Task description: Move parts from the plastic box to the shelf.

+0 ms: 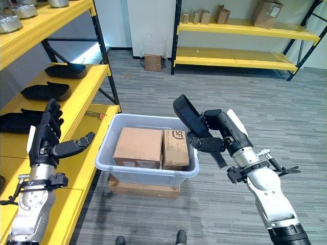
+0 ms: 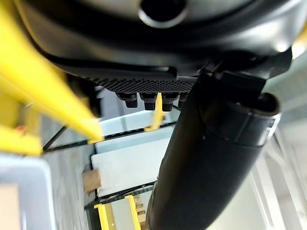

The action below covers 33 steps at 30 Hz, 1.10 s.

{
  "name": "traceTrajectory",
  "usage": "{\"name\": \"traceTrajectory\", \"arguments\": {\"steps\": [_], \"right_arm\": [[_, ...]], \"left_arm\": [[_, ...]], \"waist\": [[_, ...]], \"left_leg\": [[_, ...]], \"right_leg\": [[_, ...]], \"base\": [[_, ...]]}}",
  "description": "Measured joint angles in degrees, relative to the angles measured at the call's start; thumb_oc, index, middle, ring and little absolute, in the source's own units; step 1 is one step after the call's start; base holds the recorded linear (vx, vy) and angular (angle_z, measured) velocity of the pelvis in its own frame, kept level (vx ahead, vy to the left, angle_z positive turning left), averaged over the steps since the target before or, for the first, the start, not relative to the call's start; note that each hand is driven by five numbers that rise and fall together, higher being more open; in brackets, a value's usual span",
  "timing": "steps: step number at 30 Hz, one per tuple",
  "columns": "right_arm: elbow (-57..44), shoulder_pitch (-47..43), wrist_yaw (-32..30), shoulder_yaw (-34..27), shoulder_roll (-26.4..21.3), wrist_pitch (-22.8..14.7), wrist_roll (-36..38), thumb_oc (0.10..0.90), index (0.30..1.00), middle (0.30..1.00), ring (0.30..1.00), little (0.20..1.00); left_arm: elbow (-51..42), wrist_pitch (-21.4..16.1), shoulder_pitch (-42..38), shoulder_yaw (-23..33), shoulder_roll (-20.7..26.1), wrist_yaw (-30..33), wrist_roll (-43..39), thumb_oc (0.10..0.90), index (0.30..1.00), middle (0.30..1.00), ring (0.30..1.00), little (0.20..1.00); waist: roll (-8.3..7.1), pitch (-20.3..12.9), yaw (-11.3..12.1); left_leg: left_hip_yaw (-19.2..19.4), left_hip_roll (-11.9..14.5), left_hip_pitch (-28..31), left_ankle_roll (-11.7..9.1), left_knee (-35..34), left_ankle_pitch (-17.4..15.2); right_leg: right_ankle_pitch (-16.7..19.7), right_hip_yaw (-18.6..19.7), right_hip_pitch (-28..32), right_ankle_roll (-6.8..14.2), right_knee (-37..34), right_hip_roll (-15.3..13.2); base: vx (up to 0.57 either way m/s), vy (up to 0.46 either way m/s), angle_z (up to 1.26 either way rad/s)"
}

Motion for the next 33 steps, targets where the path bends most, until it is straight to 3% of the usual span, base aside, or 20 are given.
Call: {"name": "traceTrajectory", "arguments": {"steps": [6, 11, 14, 24, 26, 33], "right_arm": [[0.0, -0.2, 2.9, 0.6, -1.0, 0.0, 6.1, 0.400, 0.300, 0.300, 0.300, 0.300], [0.0, -1.6, 6.1, 4.5, -2.2, 0.1, 11.0, 0.400, 0.300, 0.300, 0.300, 0.300], [-0.1, -1.7, 7.7, 4.7, -2.4, 0.1, 11.5, 0.400, 0.300, 0.300, 0.300, 0.300], [0.0, -2.9, 10.5, 8.8, -4.0, 0.2, 15.5, 0.400, 0.300, 0.300, 0.300, 0.300], [0.0, -3.1, 10.9, 10.1, -4.0, 0.3, 15.5, 0.400, 0.300, 0.300, 0.300, 0.300], [0.0, -3.4, 12.2, 11.4, -4.0, 1.1, 17.9, 0.400, 0.300, 0.300, 0.300, 0.300]], "left_arm": [[-0.4, -1.0, -0.7, -0.9, 2.1, -0.1, 3.4, 0.900, 1.000, 1.000, 1.000, 1.000], [-0.4, -1.6, -2.5, -3.4, 7.4, -0.5, 7.9, 0.900, 1.000, 1.000, 1.000, 1.000], [-0.6, -2.0, -3.9, -4.2, 7.9, -0.5, 9.3, 0.900, 1.000, 1.000, 1.000, 1.000], [-1.3, -4.4, -10.2, -11.5, 16.2, -1.6, 14.8, 0.900, 1.000, 1.000, 1.000, 1.000], [-1.5, -4.7, -11.6, -13.3, 19.7, -2.0, 17.9, 0.900, 1.000, 1.000, 1.000, 1.000], [-3.7, -6.5, -14.3, -16.5, 23.6, -3.7, 20.9, 0.900, 1.000, 1.000, 1.000, 1.000]], "waist": [[-0.36, -1.3, 0.0], [-1.09, -2.1, -0.1], [-1.16, -2.3, 0.0], [-1.23, -2.7, -0.6], [-1.29, -2.8, -0.8], [-1.27, -3.2, -1.5]], "left_leg": [[0.3, 0.0, 0.6, -0.1, -0.4, 0.1], [0.8, 0.0, 0.9, -0.1, -0.6, 0.1], [0.8, 0.0, 0.9, -0.1, -0.6, 0.1], [0.8, 0.1, 1.0, -0.2, -0.6, 0.1], [0.8, 0.1, 0.9, -0.2, -0.6, 0.1], [0.9, 0.1, 1.0, -0.2, -0.6, 0.1]], "right_leg": [[0.2, 0.2, 0.0, -0.3, 0.0, 0.1], [0.1, 0.6, 0.2, -0.2, 0.0, 0.1], [0.0, 0.6, 0.2, 0.0, 0.0, 0.0], [0.2, 0.6, 0.2, -0.2, 0.0, 0.1], [0.2, 0.6, 0.2, -0.2, 0.0, 0.1], [0.2, 0.7, 0.2, -0.2, 0.0, 0.1]], "base": [[-0.01, 0.007, -0.02], [-0.01, 0.010, -0.03], [0.00, 0.000, 0.00], [0.00, 0.000, 0.00], [0.00, 0.000, 0.00], [0.00, 0.000, 0.00]]}}
